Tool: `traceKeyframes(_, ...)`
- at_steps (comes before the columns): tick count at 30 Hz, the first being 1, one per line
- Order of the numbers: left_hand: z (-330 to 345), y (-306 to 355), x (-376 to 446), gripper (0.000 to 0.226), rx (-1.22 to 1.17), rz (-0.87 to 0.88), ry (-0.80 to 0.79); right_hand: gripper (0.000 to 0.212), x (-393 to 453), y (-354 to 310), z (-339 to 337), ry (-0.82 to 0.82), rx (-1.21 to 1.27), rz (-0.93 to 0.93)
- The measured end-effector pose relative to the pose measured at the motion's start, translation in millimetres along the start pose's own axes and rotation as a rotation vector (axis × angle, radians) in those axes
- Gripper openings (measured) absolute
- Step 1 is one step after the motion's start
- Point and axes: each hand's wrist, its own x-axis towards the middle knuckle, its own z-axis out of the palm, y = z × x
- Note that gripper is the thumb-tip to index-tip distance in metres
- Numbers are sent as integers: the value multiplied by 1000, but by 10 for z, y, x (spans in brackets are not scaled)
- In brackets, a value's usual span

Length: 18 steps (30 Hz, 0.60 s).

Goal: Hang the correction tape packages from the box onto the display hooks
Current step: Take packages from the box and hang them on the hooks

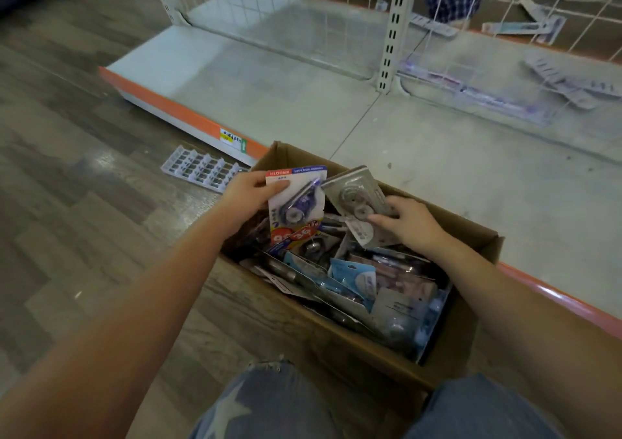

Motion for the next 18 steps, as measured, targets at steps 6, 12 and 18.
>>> traceKeyframes(6,85,129,-12,14,-354,-68,36,10,-211,-106,34,-68,458,157)
traceKeyframes(12,275,-58,-103,21,-280,-137,20,26,-353,11,199,-91,517,273)
traceKeyframes(18,504,-195,-170,30,-171,-244,3,23,-351,106,360,-154,419,343)
